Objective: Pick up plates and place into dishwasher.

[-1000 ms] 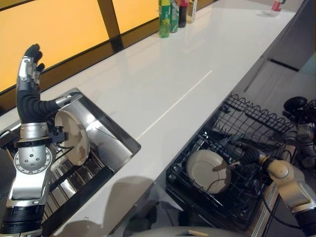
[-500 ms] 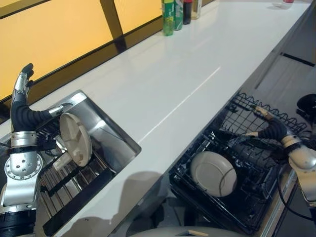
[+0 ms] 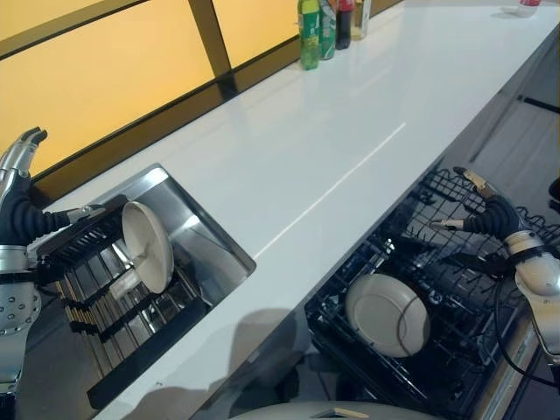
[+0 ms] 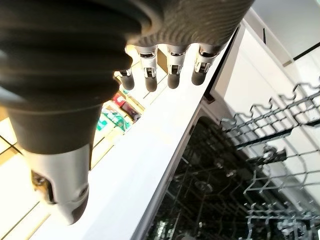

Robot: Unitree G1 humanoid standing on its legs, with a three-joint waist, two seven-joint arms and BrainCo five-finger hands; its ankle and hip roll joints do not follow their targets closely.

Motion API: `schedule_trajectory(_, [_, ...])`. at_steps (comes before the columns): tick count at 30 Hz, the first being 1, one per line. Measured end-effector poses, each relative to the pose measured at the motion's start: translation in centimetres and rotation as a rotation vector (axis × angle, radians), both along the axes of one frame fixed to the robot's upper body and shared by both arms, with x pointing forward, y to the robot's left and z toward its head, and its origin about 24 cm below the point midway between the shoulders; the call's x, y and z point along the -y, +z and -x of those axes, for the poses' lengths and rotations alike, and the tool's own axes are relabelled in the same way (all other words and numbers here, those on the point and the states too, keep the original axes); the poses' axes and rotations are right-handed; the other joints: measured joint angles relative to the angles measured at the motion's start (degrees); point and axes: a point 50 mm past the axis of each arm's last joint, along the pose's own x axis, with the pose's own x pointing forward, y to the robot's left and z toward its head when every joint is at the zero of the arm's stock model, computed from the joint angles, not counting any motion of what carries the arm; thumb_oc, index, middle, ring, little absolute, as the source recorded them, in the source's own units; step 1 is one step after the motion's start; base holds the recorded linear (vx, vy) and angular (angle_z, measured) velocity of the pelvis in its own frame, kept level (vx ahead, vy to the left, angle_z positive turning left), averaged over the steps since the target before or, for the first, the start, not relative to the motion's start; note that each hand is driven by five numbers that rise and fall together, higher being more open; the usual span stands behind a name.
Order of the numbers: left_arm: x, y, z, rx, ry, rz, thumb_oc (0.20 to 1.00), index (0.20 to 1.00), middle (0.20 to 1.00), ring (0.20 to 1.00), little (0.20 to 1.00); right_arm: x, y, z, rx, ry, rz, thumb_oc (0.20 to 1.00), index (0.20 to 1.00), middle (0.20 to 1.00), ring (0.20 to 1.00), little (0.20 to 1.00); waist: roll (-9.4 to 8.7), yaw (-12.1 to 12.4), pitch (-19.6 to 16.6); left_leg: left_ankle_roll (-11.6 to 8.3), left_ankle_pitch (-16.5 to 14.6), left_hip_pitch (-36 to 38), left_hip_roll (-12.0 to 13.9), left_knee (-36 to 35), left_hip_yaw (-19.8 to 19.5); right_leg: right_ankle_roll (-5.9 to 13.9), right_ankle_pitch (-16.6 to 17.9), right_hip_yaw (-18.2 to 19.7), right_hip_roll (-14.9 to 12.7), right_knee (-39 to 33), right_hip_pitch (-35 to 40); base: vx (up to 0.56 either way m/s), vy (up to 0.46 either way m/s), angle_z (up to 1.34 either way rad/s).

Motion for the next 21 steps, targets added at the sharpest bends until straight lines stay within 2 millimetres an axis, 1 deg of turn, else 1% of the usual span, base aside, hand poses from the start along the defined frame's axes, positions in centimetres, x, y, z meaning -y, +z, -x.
schedule_trajectory(3, [-0.6, -0.1, 0.0, -0.037, 0.02, -0.039, 1.0, 1.0, 1.0, 1.0, 1.0, 0.1, 0.1, 0.0, 0.009, -0.003, -0.008, 1.0, 1.0, 1.0, 1.0, 1.0, -0.14, -0.1, 0.0, -0.01, 0.1, 0.0, 0.0, -0.3, -0.6, 0.16, 0.1, -0.5, 0.0, -0.2, 0.1, 0.08, 0.087, 0.09])
schedule_trajectory(8, [-0.6, -0.4, 0.1, -0.099, 0.019, -0.097, 1.0, 1.0, 1.0, 1.0, 1.0, 0.2, 0.3, 0.0, 0.014, -0.009, -0.012, 1.0, 1.0, 1.0, 1.0, 1.0, -0.05, -0.1, -0.1, -0.03, 0.2, 0.0, -0.1, -0.5, -1.2, -0.1, 0.2, -1.0, 0.0, -0.6, 0.1, 0.1, 0.094, 0.08])
schedule_trajectory(13, [-0.1, -0.5, -0.5, -0.196, -0.01, -0.211, 1.0, 1.0, 1.0, 1.0, 1.0, 0.4, 0.8, 0.0, 0.02, -0.007, -0.001, 1.0, 1.0, 1.0, 1.0, 1.0, -0.05, -0.3, -0.1, -0.02, 0.2, 0.1, -0.1, -0.6, -1.1, 0.09, 0.1, -1.0, 0.1, -0.7, 0.2, 0.11, 0.081, 0.0])
schedule_trajectory(19, [0.7, -1.6, -1.1, -0.275, -0.072, -0.233, 1.0, 1.0, 1.0, 1.0, 1.0, 0.6, 0.8, 0.1, 0.013, -0.007, -0.001, 1.0, 1.0, 1.0, 1.0, 1.0, 0.02, -0.6, -0.2, 0.04, 0.3, 0.1, -0.2, -0.8, -1.1, 0.01, 0.2, -1.0, 0.1, -0.8, 0.1, 0.11, 0.073, 0.0])
schedule_trajectory(21, [1.1, -2.1, -1.2, -0.29, -0.095, -0.237, 1.0, 1.0, 1.0, 1.0, 1.0, 0.8, 0.6, 0.4, -0.005, -0.012, 0.001, 1.0, 1.0, 1.0, 1.0, 1.0, 0.0, -0.6, -0.2, 0.07, 0.3, 0.1, -0.2, -0.9, -1.1, -0.07, 0.2, -1.0, 0.1, -0.8, 0.1, 0.09, 0.057, 0.0])
